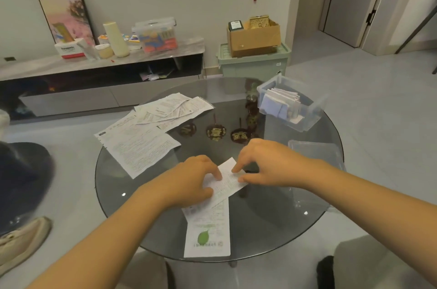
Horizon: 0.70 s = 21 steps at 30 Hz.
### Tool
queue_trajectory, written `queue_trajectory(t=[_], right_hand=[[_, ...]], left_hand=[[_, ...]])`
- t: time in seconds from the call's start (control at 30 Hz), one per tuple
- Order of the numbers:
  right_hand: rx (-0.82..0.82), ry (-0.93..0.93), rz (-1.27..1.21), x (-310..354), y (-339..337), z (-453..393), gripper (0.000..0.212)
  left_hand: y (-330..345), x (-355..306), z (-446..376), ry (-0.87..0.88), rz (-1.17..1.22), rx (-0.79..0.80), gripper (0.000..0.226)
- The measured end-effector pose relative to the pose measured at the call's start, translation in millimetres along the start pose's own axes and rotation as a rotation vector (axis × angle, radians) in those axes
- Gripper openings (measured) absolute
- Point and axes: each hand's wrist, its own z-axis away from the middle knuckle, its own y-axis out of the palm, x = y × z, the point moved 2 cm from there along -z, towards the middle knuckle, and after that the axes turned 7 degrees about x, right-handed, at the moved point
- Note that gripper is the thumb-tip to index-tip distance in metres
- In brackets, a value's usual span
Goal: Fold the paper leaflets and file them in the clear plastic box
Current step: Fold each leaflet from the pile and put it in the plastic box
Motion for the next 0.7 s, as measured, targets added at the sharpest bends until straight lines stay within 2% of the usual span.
queue_trajectory(t=[0.13,0.3,0.43,0.7], right_hand=[[0.060,-0.054,0.086,6,9,0,0.028],[0.059,-0.080,0.347,6,16,-5,0.035],[0.101,-0.003,0.320,2,21,-11,0.046],[0.133,-0.027,0.098,16,12,4,0.063]], left_hand=[[6,6,8,0.078,0.004,0.025,0.047],[15,13,16,0.142,0.053,0.073,0.062],[21,16,16,0.138,0.076,0.052,0.075],[25,13,13,0.156,0.044,-0.049,0.066]])
